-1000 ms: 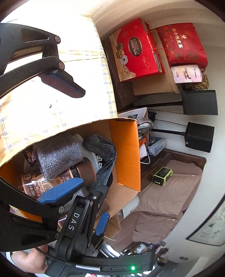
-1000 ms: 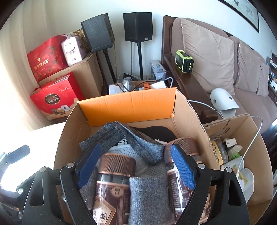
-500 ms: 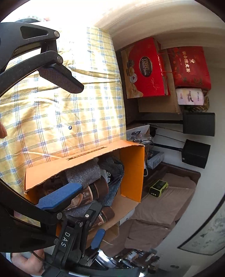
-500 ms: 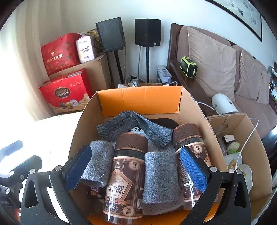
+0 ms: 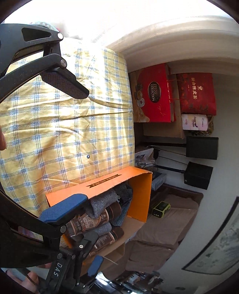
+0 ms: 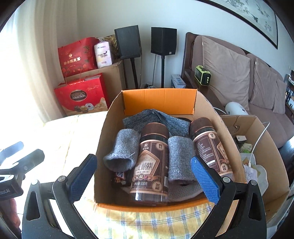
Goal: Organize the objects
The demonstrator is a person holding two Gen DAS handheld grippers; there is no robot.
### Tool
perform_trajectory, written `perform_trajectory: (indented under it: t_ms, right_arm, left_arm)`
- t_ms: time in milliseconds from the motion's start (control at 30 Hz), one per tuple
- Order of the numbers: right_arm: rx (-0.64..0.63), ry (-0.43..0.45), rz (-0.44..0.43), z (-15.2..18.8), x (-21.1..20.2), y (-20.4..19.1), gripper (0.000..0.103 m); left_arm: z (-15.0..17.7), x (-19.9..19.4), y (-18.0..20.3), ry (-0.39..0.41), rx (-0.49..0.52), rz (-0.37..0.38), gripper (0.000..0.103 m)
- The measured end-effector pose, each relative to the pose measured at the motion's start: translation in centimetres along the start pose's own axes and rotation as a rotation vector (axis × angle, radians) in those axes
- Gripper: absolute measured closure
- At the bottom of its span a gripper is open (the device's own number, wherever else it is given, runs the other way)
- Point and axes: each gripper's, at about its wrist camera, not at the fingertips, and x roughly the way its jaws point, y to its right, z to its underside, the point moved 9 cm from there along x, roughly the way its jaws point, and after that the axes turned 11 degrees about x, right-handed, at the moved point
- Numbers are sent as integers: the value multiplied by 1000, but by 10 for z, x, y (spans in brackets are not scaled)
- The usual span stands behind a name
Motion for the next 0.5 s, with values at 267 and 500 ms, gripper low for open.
perform_trajectory:
  t_ms: [267,500]
  right_arm:
    - [15,29,-4,23,-39,-1,0]
    - [20,52,-15,34,-64,-2,0]
  left_arm:
    - [38,-24,-17,-15,-33,-2,0]
    - [59,-45,-28,-17,-45,-49,0]
